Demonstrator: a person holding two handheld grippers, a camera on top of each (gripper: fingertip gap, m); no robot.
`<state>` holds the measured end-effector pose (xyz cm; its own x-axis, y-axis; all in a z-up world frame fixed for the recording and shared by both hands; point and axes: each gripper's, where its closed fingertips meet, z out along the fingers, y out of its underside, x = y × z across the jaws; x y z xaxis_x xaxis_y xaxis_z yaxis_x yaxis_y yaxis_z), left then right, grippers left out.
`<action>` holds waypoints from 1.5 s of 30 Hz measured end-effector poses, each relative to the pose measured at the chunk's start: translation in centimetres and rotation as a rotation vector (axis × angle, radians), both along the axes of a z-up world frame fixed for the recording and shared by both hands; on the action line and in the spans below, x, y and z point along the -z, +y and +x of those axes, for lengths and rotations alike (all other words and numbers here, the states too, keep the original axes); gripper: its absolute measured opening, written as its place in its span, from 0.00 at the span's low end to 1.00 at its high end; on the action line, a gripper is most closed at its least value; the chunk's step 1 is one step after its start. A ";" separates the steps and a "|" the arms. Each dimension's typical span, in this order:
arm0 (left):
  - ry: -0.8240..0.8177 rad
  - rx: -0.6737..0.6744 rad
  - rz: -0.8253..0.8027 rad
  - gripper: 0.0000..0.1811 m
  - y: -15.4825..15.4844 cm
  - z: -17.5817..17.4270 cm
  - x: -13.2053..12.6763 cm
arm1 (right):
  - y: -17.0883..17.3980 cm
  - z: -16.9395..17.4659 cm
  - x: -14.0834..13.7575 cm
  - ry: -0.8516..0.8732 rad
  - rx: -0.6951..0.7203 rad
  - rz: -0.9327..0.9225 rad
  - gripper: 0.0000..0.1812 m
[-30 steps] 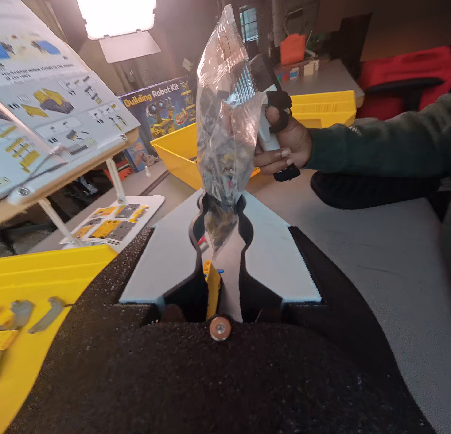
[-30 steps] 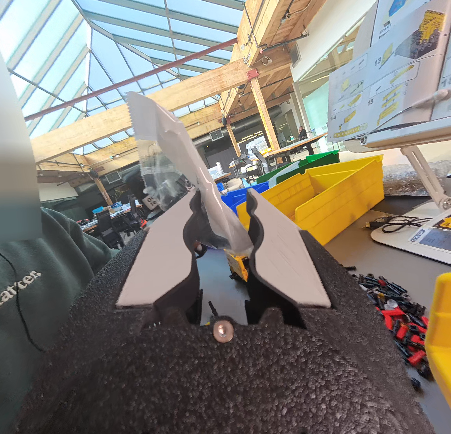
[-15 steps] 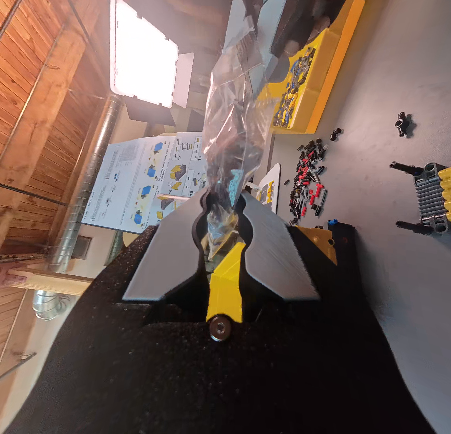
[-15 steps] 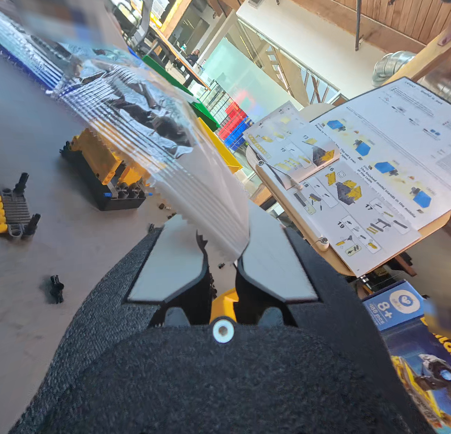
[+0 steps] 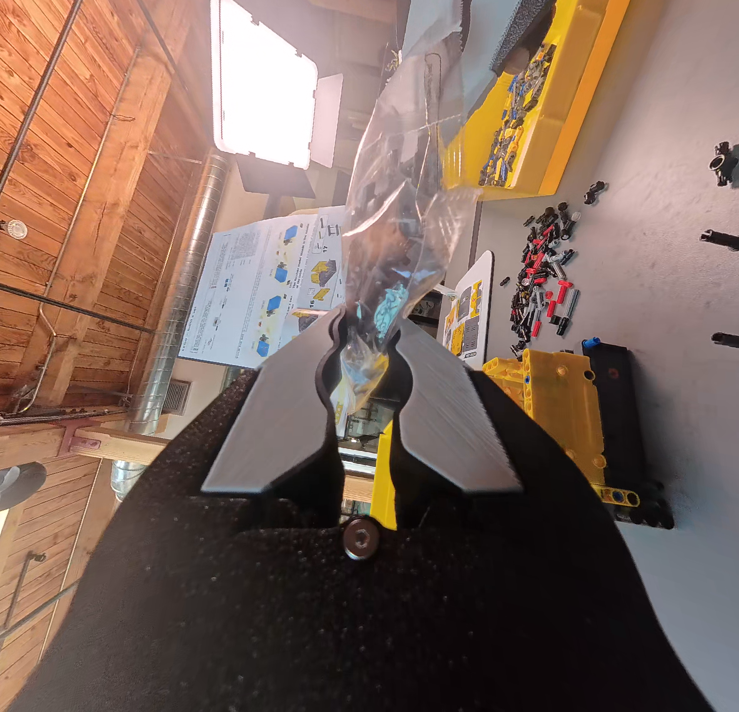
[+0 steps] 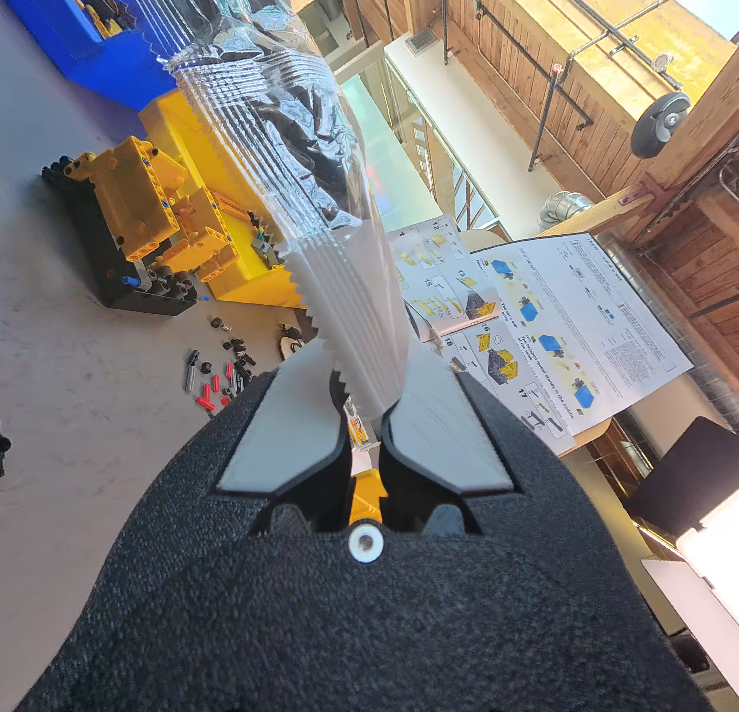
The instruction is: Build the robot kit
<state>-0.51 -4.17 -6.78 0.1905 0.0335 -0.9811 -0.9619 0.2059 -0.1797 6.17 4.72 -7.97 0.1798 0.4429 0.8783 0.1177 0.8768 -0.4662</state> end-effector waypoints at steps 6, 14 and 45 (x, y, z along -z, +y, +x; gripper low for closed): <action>0.025 0.004 0.021 0.08 -0.3 0.3 -0.4 | -0.2 0.1 -0.4 0.021 -0.008 0.007 0.00; 0.054 0.002 0.066 0.08 -0.7 0.5 -1.2 | -0.4 0.2 -1.5 0.109 0.038 0.060 0.01; -0.438 -1.075 -0.079 0.03 -3.2 -49.2 -14.7 | 1.3 -0.6 2.4 0.027 -0.002 -0.584 0.09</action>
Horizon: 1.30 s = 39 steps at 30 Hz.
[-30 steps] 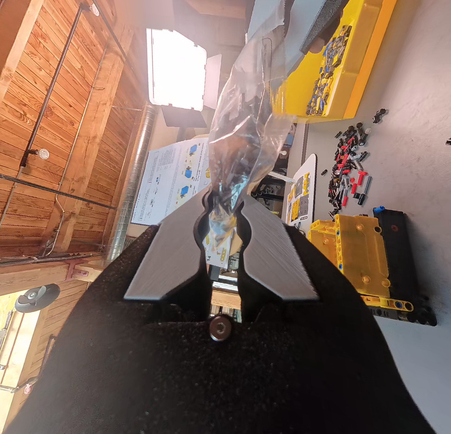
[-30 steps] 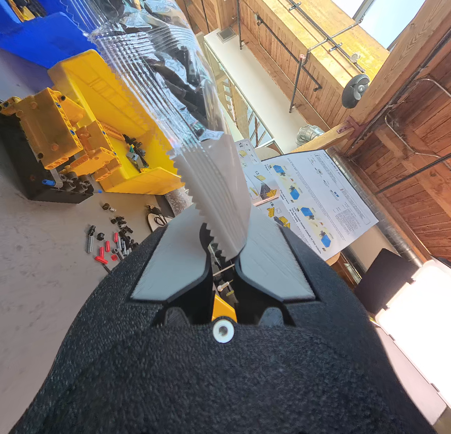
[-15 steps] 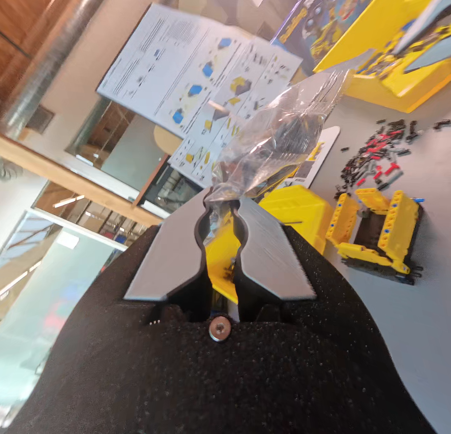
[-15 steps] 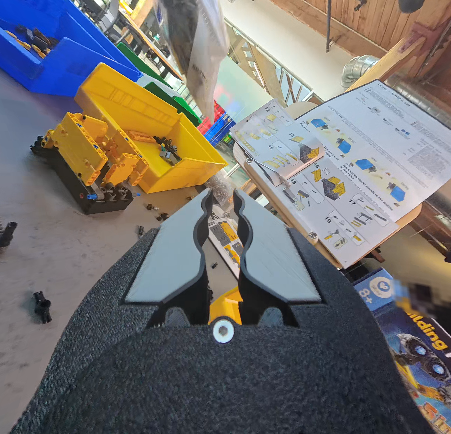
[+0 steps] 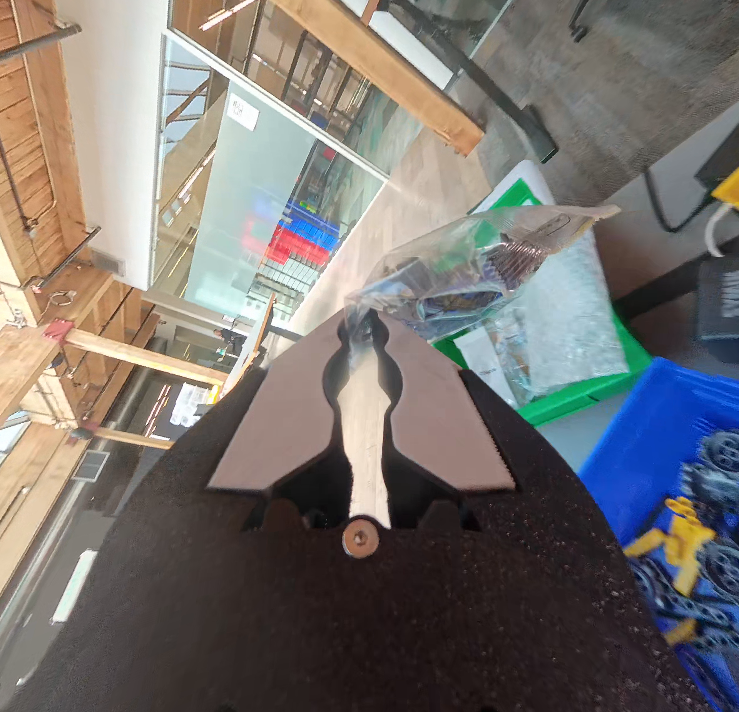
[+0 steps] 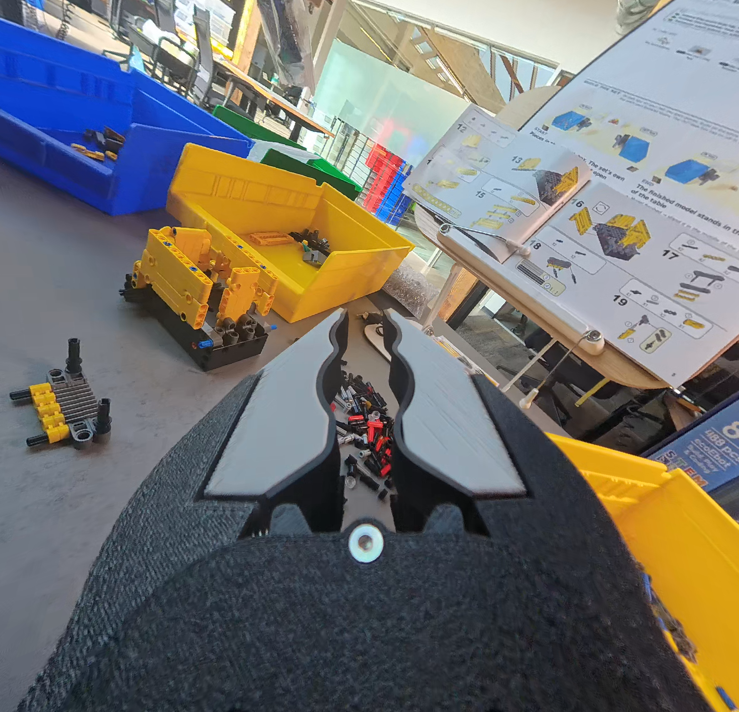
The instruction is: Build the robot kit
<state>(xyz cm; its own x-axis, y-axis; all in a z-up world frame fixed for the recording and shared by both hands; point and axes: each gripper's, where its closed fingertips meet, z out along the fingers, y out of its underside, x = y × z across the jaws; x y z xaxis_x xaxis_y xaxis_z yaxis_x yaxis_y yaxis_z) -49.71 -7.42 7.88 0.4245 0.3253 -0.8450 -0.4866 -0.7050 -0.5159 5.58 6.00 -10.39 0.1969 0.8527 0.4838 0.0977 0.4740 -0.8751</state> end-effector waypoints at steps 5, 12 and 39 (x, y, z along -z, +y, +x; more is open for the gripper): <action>0.089 -0.110 0.100 0.00 1.8 -7.8 -0.1 | 1.6 0.2 0.0 0.024 0.068 -0.052 0.09; -0.358 0.036 -0.039 0.14 3.6 -9.8 15.3 | 2.9 0.1 0.9 0.013 0.106 -0.101 0.09; -0.686 0.630 0.394 0.16 -2.3 10.8 7.2 | 2.5 0.1 0.3 0.022 0.063 -0.236 0.29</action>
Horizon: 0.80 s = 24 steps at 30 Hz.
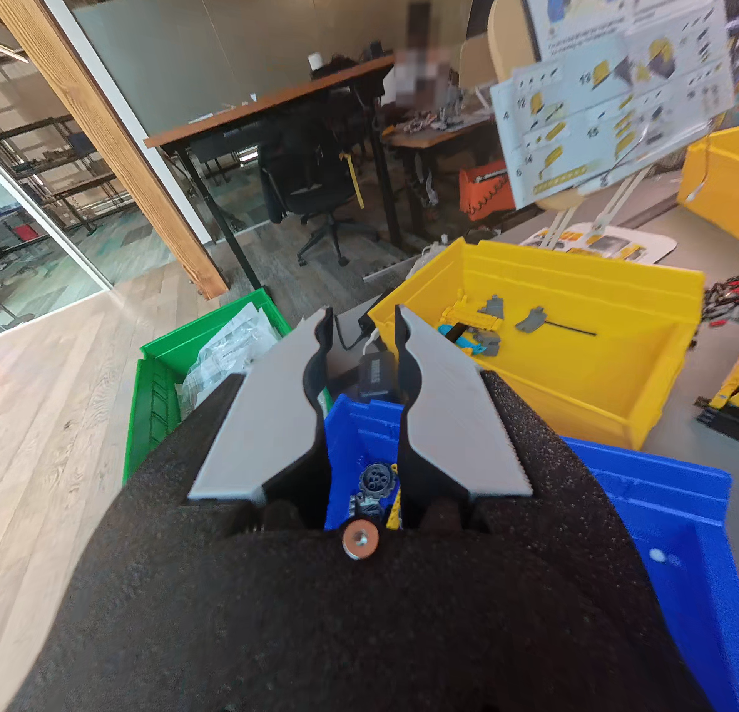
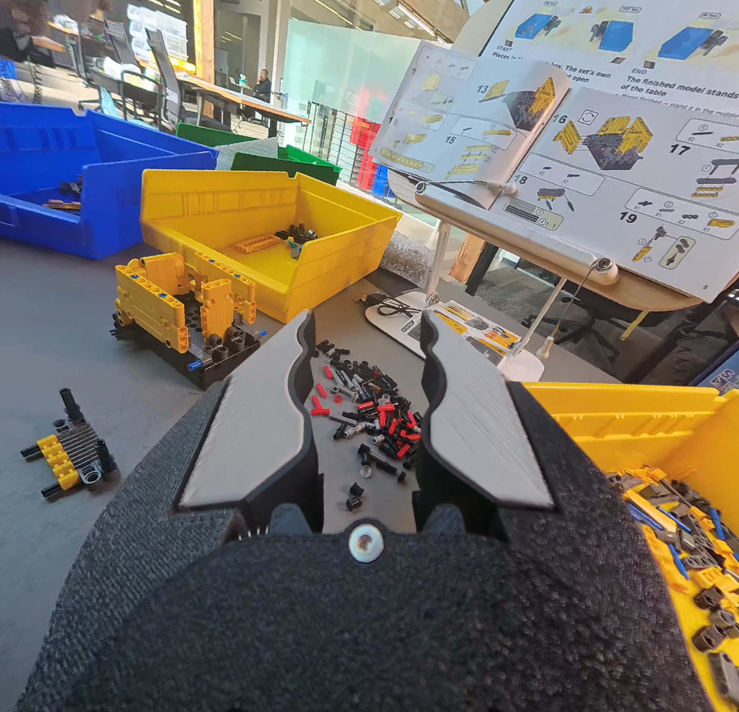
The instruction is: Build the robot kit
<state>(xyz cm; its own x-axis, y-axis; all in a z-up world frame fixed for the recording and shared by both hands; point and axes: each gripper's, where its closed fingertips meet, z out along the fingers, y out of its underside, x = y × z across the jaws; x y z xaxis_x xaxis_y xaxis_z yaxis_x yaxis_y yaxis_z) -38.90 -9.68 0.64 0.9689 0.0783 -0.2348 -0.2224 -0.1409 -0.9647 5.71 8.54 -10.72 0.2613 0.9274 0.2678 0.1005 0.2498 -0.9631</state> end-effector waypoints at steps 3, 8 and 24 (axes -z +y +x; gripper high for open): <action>-0.102 -0.010 0.126 0.27 -3.2 2.3 -1.7 | -0.3 0.1 -0.5 0.023 -0.018 -0.019 0.25; -0.199 0.013 0.304 0.38 -7.4 7.4 -2.5 | 0.0 0.5 -1.4 0.044 0.019 0.034 0.24; -0.377 0.254 0.326 0.00 1.9 25.4 5.8 | 1.1 2.9 -0.7 -0.045 0.124 -0.102 0.00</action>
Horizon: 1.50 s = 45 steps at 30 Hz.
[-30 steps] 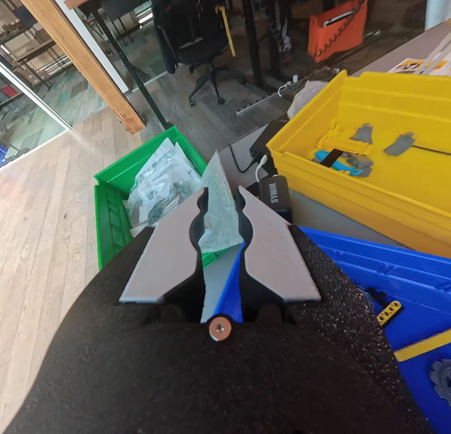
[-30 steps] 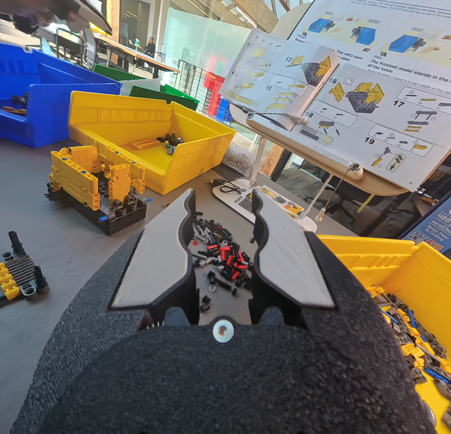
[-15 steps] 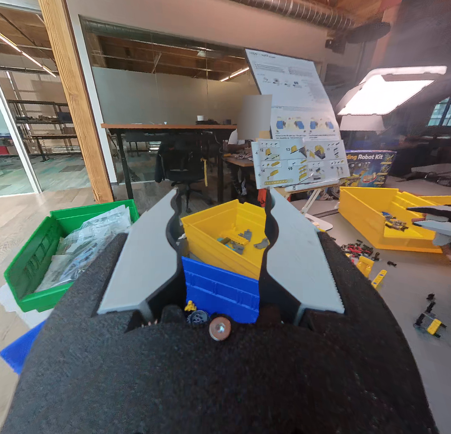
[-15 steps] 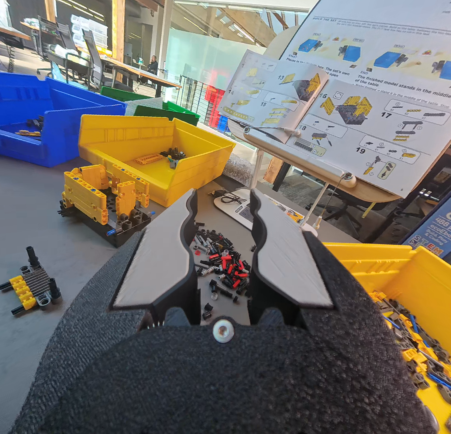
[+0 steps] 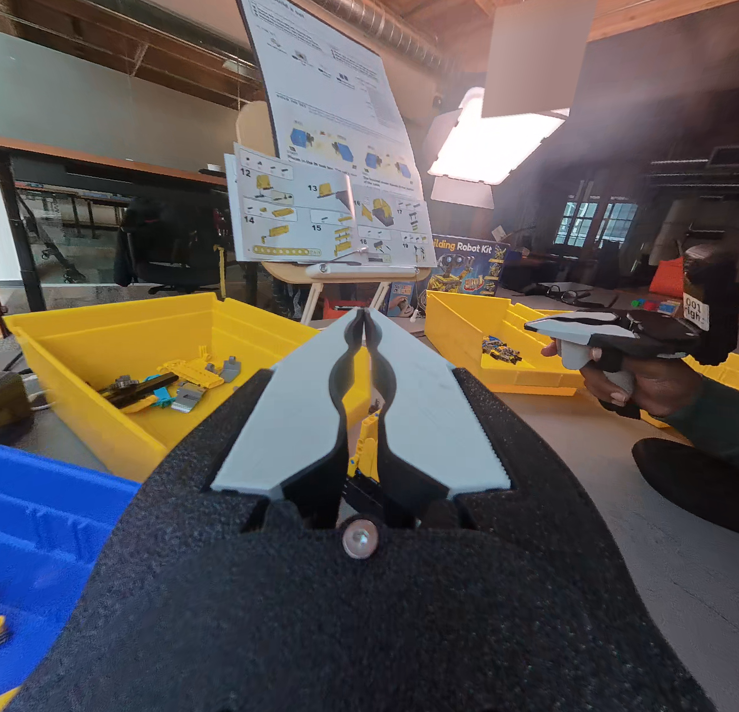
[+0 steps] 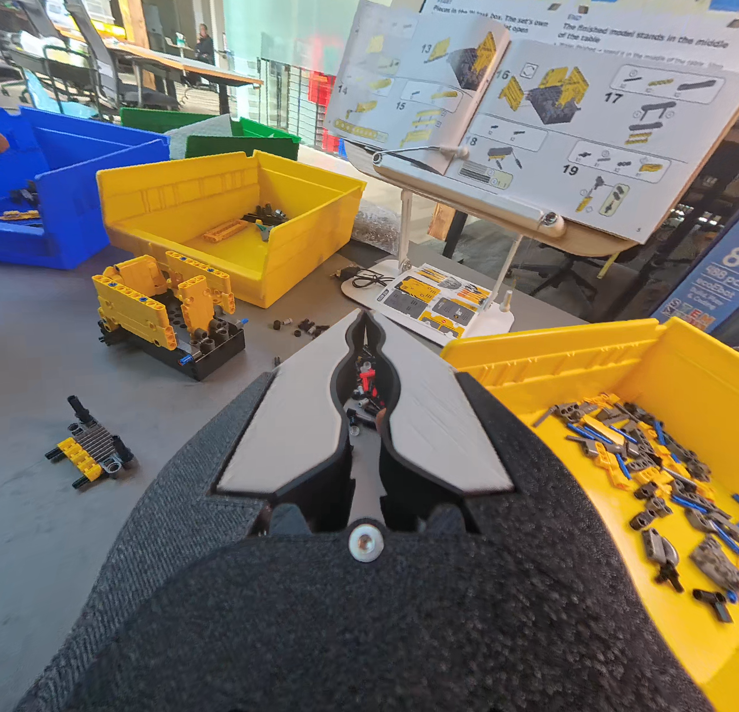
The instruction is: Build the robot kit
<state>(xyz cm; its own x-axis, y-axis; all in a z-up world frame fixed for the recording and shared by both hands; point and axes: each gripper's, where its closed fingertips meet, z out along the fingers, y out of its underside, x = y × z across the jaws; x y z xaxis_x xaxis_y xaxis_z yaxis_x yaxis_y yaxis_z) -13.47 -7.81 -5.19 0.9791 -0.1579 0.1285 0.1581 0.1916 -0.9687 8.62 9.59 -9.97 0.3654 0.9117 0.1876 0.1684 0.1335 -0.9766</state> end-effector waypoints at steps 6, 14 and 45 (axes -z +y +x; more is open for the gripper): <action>0.049 0.113 -0.055 0.00 2.2 3.6 3.5 | -0.1 3.9 1.3 -0.066 0.084 -0.075 0.03; 0.129 0.115 -0.150 0.00 3.0 4.5 5.9 | -2.7 9.8 1.6 -0.058 0.188 -0.121 0.19; 0.109 0.160 -0.209 0.07 3.7 5.0 7.3 | 9.4 35.4 9.7 -0.836 0.517 -0.550 0.09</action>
